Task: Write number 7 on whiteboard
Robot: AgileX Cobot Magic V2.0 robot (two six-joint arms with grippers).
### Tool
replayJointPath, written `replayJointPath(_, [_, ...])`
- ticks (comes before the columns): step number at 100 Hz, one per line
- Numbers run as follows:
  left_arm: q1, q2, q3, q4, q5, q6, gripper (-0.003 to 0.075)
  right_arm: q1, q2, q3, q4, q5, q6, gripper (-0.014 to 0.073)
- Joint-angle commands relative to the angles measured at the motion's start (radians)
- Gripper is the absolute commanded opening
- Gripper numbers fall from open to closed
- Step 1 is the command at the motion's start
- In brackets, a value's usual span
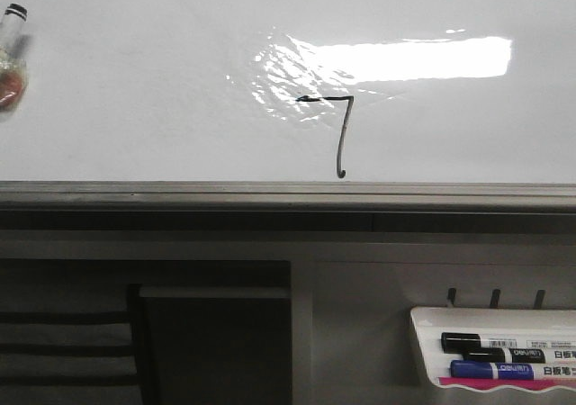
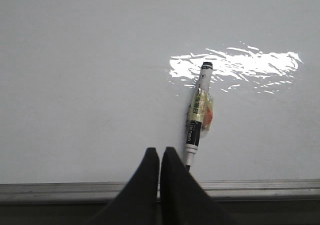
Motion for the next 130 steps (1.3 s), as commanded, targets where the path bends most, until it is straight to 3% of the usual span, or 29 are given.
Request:
replayJointPath(1, [0.003,-0.029,0.036,-0.009,-0.077,-0.011,-0.0020,-0.004,0.001,-0.028,-0.012,-0.085,0.001,-0.0071])
replayJointPath(20, [0.003,-0.029,0.036,-0.009,-0.077,-0.011,-0.0020,-0.056,-0.062,0.013,-0.004,-0.103,0.001,-0.0071])
replayJointPath(53, [0.003,-0.029,0.036,-0.009,-0.077,-0.011,-0.0020,-0.291,-0.325,0.330,0.038,-0.400,0.001,-0.0071])
replayJointPath(89, [0.003,-0.029,0.036,-0.009,-0.077,-0.011,-0.0020,-0.325,-0.516,0.544,0.039,-0.465,0.001,-0.0071])
replayJointPath(130, [0.003,-0.029,0.036,-0.009,-0.077,-0.011,-0.0020,-0.325,-0.516,0.541,0.039,-0.409,0.001,-0.0071])
